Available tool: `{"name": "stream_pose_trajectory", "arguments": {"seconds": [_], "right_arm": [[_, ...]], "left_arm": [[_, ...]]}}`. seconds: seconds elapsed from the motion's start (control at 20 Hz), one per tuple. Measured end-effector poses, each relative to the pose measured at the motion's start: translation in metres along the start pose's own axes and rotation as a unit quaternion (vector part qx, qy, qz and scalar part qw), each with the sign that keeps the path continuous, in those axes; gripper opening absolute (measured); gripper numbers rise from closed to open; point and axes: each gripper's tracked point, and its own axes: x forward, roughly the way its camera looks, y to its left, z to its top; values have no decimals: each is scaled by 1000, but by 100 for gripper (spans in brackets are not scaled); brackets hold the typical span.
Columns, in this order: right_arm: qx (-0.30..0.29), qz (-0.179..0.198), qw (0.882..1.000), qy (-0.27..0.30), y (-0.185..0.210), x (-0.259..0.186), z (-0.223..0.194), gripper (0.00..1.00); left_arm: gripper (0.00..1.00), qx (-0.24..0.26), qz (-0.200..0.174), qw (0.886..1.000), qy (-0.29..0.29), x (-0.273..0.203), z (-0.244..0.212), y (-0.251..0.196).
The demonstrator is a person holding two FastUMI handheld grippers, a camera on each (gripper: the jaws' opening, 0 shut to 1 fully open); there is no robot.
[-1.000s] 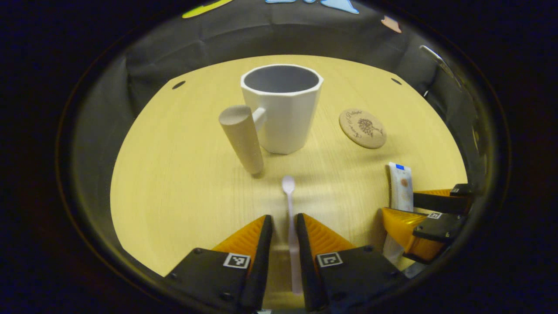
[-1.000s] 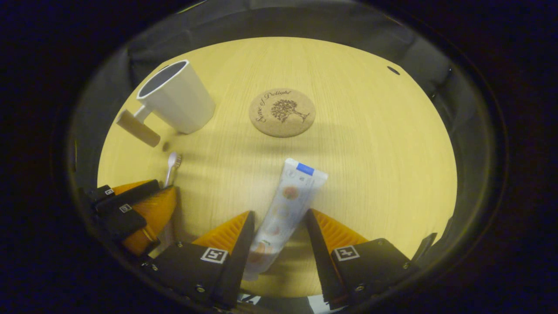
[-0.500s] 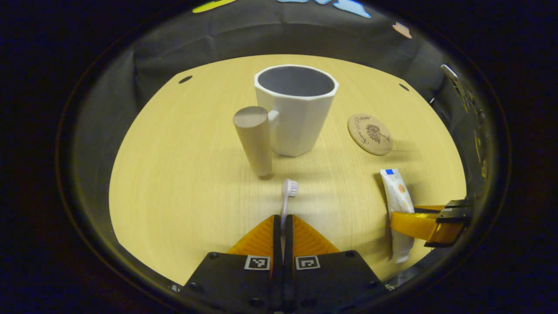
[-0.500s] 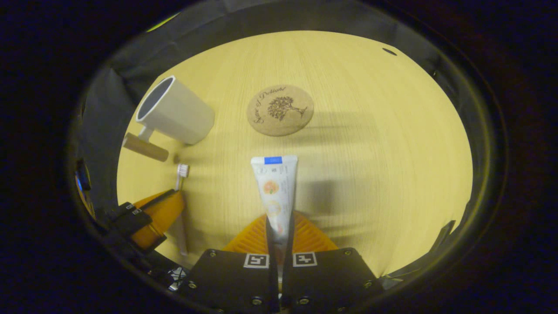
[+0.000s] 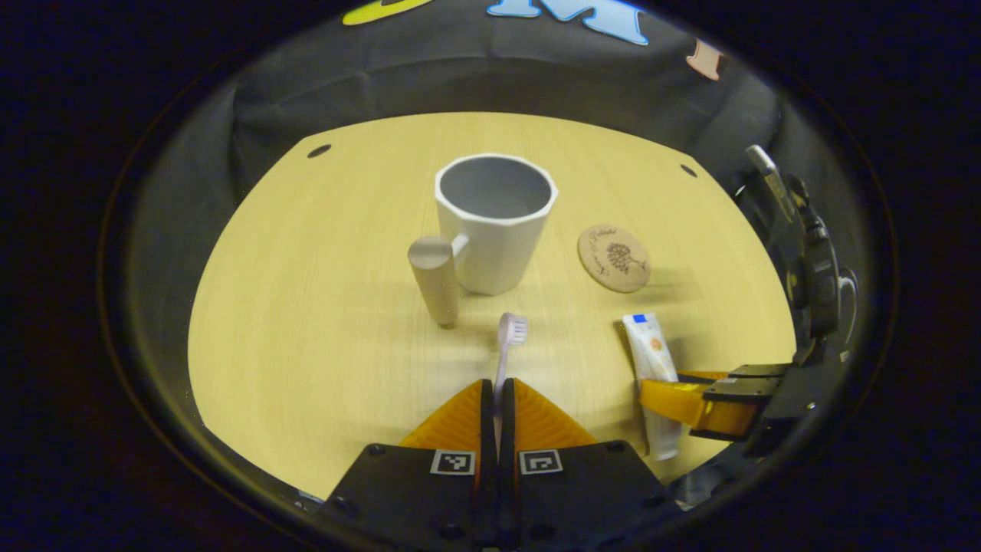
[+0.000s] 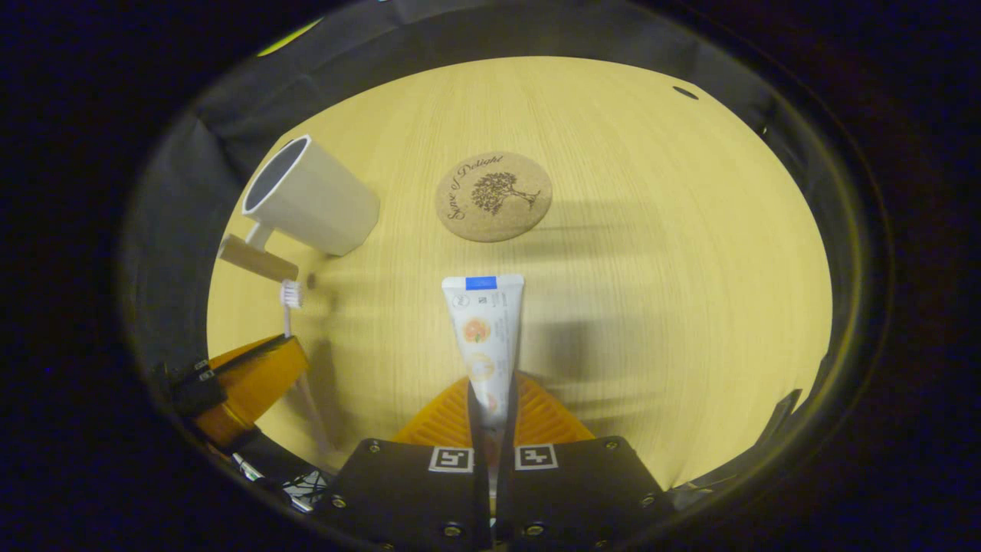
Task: Put the toothbrush and toothpaste on the desktop into the cup, then pick up the cup and place it on the coaster on the desktop.
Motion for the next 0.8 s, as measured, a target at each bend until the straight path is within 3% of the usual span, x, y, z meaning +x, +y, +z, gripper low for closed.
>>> {"name": "stream_pose_trajectory", "arguments": {"seconds": [0.45, 0.8], "right_arm": [[0, 5, 1000, -2, 0, 0, 1, 5], [0, 8, 1000, -3, 0, 1, 1, 5]], "left_arm": [[7, -7, -35, 995, -88, -72, 81, -23], [7, -4, -49, 987, -155, -93, 164, -23]]}}
